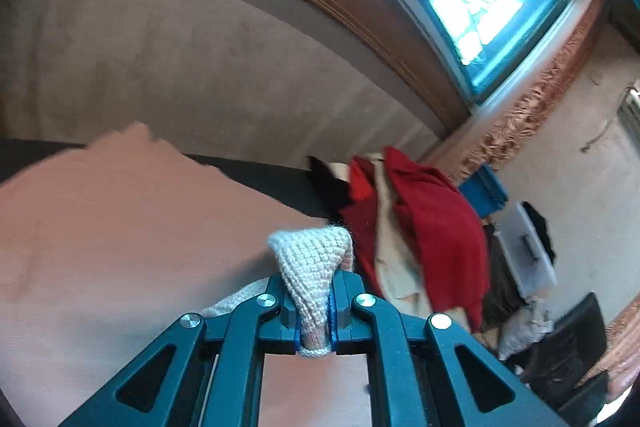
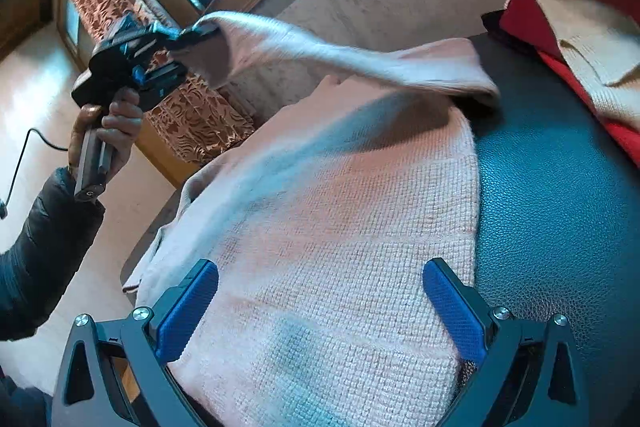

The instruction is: Fold clothes

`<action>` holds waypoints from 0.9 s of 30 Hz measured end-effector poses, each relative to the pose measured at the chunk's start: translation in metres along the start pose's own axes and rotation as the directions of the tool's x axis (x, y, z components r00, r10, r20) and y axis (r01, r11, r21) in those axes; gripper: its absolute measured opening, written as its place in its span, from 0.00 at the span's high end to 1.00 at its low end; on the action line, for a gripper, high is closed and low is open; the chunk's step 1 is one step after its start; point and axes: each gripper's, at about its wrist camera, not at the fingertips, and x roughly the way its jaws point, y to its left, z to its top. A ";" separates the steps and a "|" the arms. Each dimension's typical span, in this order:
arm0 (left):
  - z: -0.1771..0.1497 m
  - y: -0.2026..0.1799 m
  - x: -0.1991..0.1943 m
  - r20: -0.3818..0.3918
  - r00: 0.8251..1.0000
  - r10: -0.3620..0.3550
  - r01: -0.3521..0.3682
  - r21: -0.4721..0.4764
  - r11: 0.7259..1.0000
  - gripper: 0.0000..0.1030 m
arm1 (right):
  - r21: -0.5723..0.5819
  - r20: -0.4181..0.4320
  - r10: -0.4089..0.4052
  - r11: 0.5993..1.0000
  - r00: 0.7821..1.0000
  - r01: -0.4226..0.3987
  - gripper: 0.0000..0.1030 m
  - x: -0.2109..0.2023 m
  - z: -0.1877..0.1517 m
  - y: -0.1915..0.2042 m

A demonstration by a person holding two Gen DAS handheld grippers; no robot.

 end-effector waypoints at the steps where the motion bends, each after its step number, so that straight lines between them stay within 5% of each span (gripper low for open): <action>1: 0.002 0.007 -0.006 -0.001 1.000 0.021 -0.021 -0.003 1.000 0.93 | 0.009 -0.005 -0.001 1.000 1.000 0.001 0.00 0.000 0.001 -0.001; 9: 0.012 0.064 -0.036 0.007 0.996 0.094 -0.093 -0.080 0.992 0.93 | 0.135 -0.067 -0.039 0.990 0.997 0.048 0.00 0.003 0.018 0.003; 12: 0.005 0.088 -0.027 -0.044 0.984 0.171 -0.174 -0.091 0.981 0.93 | 0.253 -0.049 0.006 0.967 0.999 0.007 0.00 0.003 0.032 -0.004; 18: -0.027 0.140 -0.009 -0.160 0.964 0.211 -0.236 -0.159 0.959 0.92 | 0.277 -0.019 0.008 0.961 1.000 -0.003 0.00 0.031 0.069 -0.008; 22: -0.037 0.186 -0.027 -0.092 0.978 0.185 -0.206 -0.331 0.921 0.79 | 0.293 0.002 0.009 0.956 1.000 -0.010 0.00 0.050 0.094 -0.011; 27: -0.048 0.218 -0.053 -0.059 0.973 0.225 -0.230 -0.389 0.892 0.68 | 0.228 -0.045 -0.045 0.972 0.998 0.054 0.00 0.077 0.106 -0.004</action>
